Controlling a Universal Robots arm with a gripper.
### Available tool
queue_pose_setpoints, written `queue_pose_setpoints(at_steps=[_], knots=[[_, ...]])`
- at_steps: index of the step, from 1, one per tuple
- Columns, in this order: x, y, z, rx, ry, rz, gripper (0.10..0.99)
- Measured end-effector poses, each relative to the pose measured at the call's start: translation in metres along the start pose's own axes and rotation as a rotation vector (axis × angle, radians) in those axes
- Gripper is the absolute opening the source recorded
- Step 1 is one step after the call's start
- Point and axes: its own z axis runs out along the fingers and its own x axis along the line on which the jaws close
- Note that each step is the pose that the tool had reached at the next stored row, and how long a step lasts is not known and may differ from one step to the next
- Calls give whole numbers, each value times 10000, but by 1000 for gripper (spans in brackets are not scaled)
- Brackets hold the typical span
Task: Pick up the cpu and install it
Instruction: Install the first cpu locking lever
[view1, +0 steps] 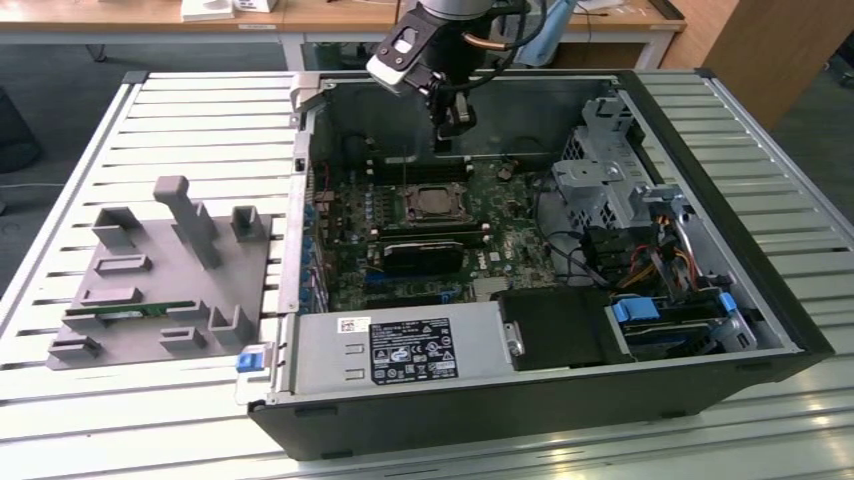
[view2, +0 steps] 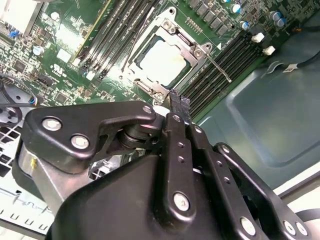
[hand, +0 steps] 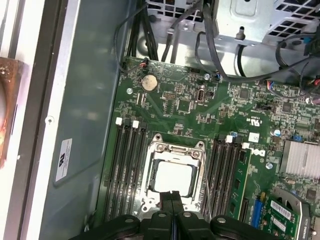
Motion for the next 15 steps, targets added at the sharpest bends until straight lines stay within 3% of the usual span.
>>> queue_pose_setpoints(at_steps=[15], knots=[[0,0,0,9,5,-788,106]])
